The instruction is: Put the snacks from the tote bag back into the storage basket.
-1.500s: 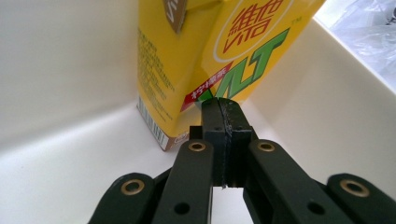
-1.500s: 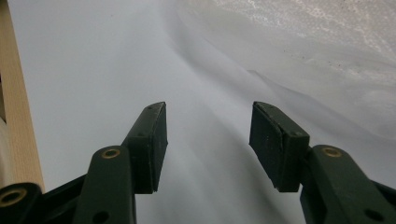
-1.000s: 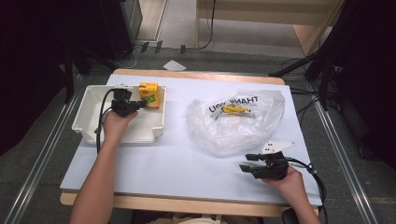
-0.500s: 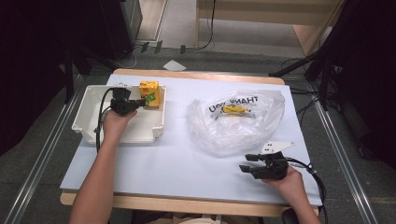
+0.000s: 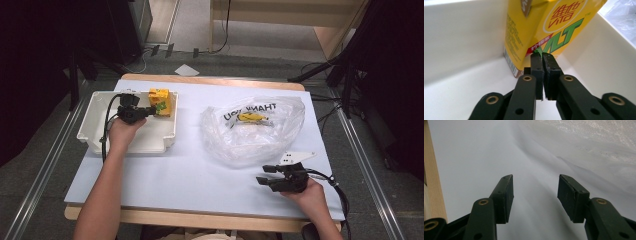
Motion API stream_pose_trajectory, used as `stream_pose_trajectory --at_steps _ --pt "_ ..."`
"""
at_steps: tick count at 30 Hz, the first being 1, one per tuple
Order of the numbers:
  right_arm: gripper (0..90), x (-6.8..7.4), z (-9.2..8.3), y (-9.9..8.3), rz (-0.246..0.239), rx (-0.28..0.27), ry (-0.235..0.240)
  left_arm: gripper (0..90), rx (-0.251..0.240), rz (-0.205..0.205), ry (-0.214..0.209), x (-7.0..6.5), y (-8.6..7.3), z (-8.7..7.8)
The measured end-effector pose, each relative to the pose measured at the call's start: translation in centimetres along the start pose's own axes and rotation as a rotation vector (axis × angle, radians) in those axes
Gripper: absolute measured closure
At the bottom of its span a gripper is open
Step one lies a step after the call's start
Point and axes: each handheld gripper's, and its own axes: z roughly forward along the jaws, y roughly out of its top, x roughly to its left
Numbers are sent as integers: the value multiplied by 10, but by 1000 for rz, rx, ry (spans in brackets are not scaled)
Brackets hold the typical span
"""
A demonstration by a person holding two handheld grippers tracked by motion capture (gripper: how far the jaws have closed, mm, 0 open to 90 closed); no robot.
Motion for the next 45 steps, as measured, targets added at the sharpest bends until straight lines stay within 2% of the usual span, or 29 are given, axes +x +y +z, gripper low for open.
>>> stream_pose_trajectory --at_steps 8,13,16,20,25,34,39,45 --pt "476 0 0 0 1 1 0 838 -1 -10 -23 -3 2 -8" --pt "475 0 0 0 6 0 0 767 7 9 -39 -9 3 -16" --pt "475 -1 0 0 5 -1 2 706 7 10 -60 -12 4 -20" --pt "473 -1 0 0 5 2 0 639 37 -2 -91 -18 5 -24" --pt "472 -2 0 1 7 0 3 585 44 6 -104 -27 6 -30" --pt "473 -4 1 3 12 -14 8 494 65 33 -112 -43 8 -39" --pt "476 -8 2 5 36 -23 22 470 71 52 -122 -54 9 -43" --pt "480 -9 2 7 33 -31 25 460 60 76 -129 -66 10 -46"
